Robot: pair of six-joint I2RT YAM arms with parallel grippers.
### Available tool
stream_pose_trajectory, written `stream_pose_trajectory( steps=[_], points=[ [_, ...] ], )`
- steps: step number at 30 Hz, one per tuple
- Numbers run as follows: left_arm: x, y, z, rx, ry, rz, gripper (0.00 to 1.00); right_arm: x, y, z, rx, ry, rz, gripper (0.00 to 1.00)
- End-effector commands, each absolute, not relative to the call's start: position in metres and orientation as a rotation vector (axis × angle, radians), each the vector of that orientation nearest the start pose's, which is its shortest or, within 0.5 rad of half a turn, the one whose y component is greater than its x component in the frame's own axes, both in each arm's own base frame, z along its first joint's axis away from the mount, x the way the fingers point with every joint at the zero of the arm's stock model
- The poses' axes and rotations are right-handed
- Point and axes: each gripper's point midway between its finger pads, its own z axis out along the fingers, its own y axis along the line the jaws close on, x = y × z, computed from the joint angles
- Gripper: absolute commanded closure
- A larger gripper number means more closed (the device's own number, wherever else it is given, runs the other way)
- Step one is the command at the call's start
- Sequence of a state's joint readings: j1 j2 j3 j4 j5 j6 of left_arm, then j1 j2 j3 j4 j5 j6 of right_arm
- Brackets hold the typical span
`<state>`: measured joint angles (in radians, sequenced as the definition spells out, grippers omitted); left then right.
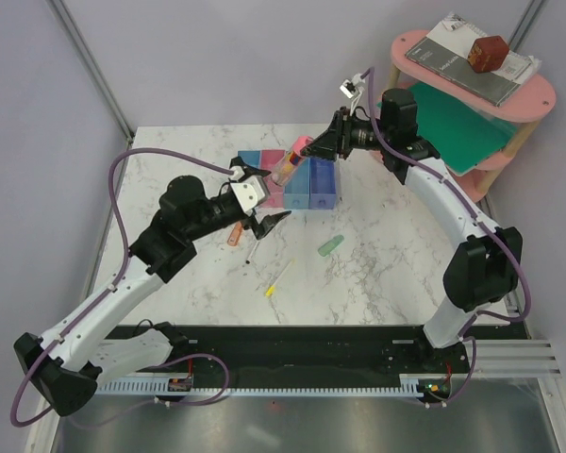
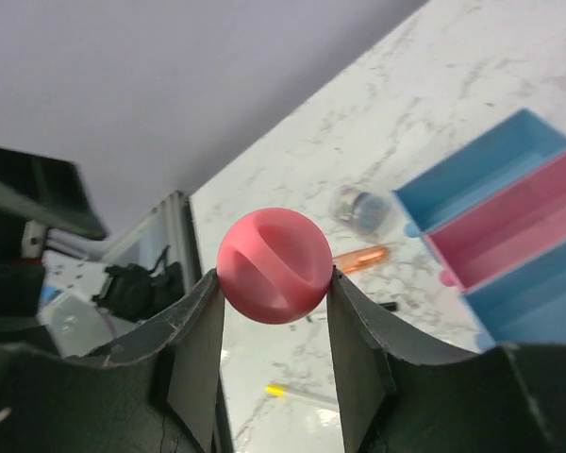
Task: Sort the stationery into containers
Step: Place the stationery in the storage box.
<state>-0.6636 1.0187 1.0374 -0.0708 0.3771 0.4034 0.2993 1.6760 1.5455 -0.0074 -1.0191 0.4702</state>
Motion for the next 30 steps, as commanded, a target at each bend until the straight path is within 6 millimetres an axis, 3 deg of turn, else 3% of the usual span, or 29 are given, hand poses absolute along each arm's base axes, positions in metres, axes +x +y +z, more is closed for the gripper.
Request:
stream_pose_trajectory(
  steps=[1, 7, 9, 10, 12, 19, 30],
  points=[
    [0.25, -0.255, 0.353, 1.132, 1.207, -0.44, 0.0, 0.404, 0.265, 0.31, -0.74, 1.834, 1.103, 0.77],
    [0.257, -0.241, 0.347, 1.118, 1.299, -0.402, 0.0, 0.451, 0.237, 0.267, -0.71, 1.936, 0.751, 0.77],
    [0.267, -0.233, 0.343, 1.086, 1.36, -0.409, 0.0, 0.466, 0.227, 0.262, -0.69, 1.957, 0.654, 0.77],
    [0.269, -0.23, 0.346, 1.079, 1.382, -0.417, 0.0, 0.472, 0.224, 0.253, -0.699, 1.976, 0.619, 0.77],
    [0.277, -0.22, 0.354, 1.032, 1.417, -0.421, 0.0, 0.483, 0.218, 0.253, -0.692, 1.975, 0.561, 0.77],
    [0.297, -0.194, 0.351, 0.929, 1.575, -0.453, 0.02, 0.522, 0.208, 0.245, -0.67, 1.979, 0.424, 0.77],
    [0.306, -0.165, 0.354, 0.837, 1.63, -0.466, 0.05, 0.55, 0.208, 0.213, -0.68, 2.012, 0.366, 0.76]
  ],
)
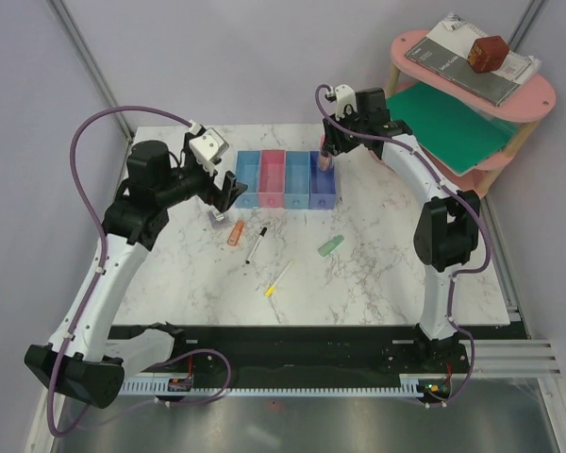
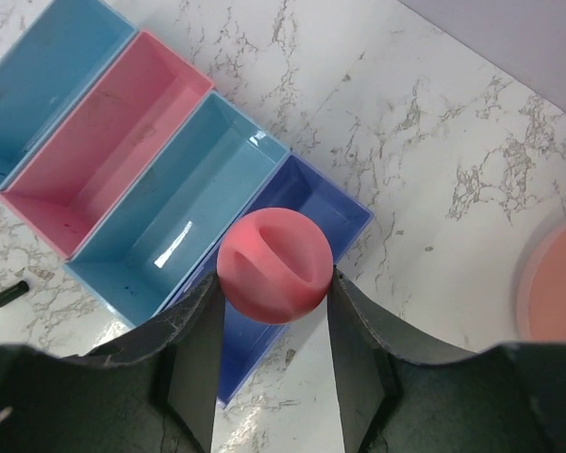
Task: Sort the stationery into containers
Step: Place the stationery in the storage box.
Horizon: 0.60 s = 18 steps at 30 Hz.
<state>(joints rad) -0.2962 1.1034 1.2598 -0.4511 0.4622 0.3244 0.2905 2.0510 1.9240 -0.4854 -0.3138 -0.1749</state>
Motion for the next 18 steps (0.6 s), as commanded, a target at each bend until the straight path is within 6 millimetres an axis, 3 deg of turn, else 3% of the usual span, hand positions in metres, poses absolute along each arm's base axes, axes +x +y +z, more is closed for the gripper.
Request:
stream_pose_trajectory(
  steps=[1, 13, 18],
  points=[
    [0.306, -0.164, 0.355, 0.834, 1.63, -0.463, 0.05, 0.552, 0.209, 0.211, -0.68, 2.014, 0.369, 0.76],
    [0.294, -0.153, 0.354, 0.839, 1.607, -0.429, 0.05, 0.576, 0.222, 0.183, -0.658, 2.016, 0.41, 0.75],
    [0.292, -0.152, 0.348, 0.835, 1.617, -0.435, 0.05, 0.575, 0.226, 0.175, -0.648, 2.022, 0.437, 0.74]
  ],
)
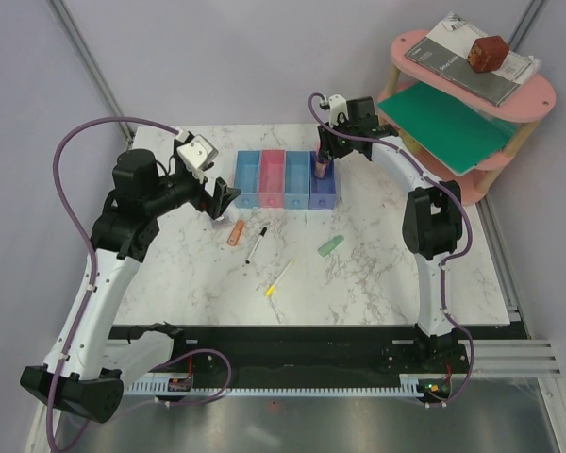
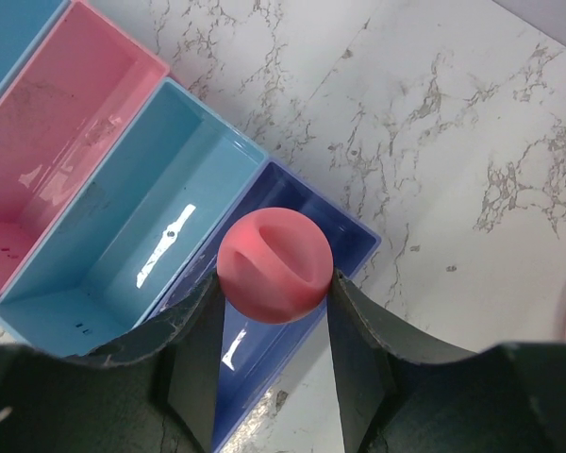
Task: Sort the stationery into containers
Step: Place the stationery in the storage box.
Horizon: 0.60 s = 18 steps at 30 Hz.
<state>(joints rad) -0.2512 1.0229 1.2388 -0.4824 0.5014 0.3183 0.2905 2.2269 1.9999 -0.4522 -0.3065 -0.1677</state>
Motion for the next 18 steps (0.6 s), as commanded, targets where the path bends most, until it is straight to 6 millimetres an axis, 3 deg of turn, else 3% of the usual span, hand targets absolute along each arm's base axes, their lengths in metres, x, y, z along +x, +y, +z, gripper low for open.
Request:
stream_pose_trajectory(
  steps=[1, 5, 7, 10, 18],
  points=[
    [0.291, -0.1517, 0.3472, 0.833, 1.62, -0.438, 0.05, 0.5752, 0.2268, 0.1747, -0.65, 2.015, 0.442, 0.73],
    [0.2909, -0.1523, 0.3472, 0.825, 1.621, -0.45, 0.05, 0.5741, 0.226, 0.1701, -0.656, 2.019, 0.437, 0.7],
    [0.2903, -0.1526, 0.3461, 0.825, 1.623, -0.456, 0.05, 0.5724, 0.227, 0.1694, -0.666, 2.018, 0.44, 0.6],
    [0.2893, -0.1522, 0.3438, 0.821, 1.627, -0.46, 0.05, 0.5713, 0.2263, 0.1691, -0.669, 2.02, 0.437, 0.54],
    [0.2855, -0.1533, 0.3433, 0.813, 1.613, -0.474, 0.05, 0.5692, 0.2251, 0.1679, -0.671, 2.026, 0.427, 0.49]
  ],
)
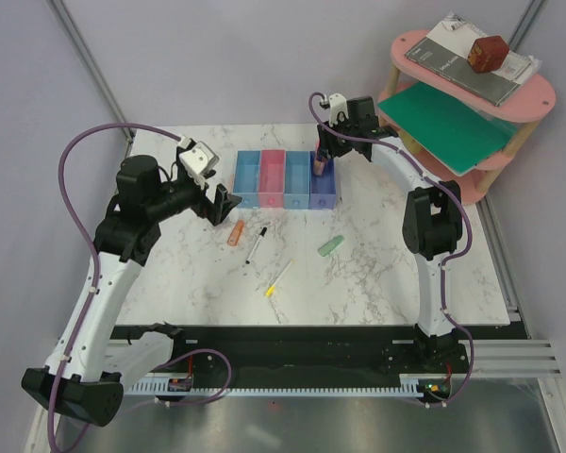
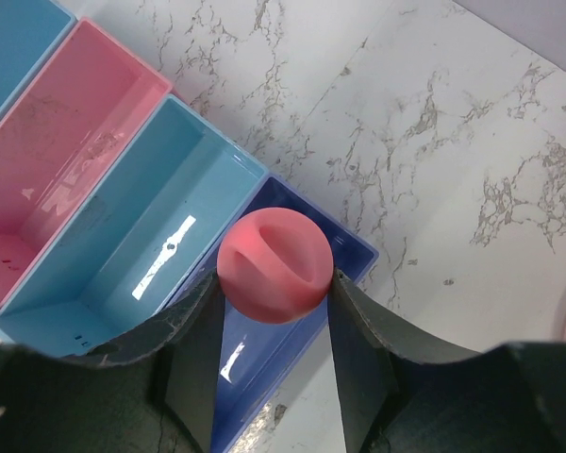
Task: Sort the stationery into containers
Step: Place the stationery in the storage box.
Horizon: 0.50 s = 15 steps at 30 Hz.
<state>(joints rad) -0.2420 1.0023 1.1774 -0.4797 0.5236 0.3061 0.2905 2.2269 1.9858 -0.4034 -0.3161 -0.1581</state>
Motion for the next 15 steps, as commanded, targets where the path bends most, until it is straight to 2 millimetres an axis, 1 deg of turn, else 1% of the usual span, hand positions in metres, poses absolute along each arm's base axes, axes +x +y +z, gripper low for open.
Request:
stream_pose_trajectory(
  steps=[1, 8, 9, 15],
  points=[
    [0.286, -0.153, 0.344, 0.813, 1.609, -0.471, 0.05, 0.569, 0.226, 0.169, -0.673, 2.024, 0.428, 0.48],
    [0.283, -0.153, 0.347, 0.805, 1.597, -0.473, 0.05, 0.565, 0.227, 0.158, -0.683, 2.046, 0.425, 0.47],
    [0.282, -0.153, 0.348, 0.806, 1.594, -0.471, 0.05, 0.565, 0.227, 0.157, -0.685, 2.045, 0.424, 0.43],
    [0.281, -0.152, 0.346, 0.805, 1.594, -0.472, 0.05, 0.564, 0.226, 0.159, -0.688, 2.043, 0.415, 0.33]
  ],
)
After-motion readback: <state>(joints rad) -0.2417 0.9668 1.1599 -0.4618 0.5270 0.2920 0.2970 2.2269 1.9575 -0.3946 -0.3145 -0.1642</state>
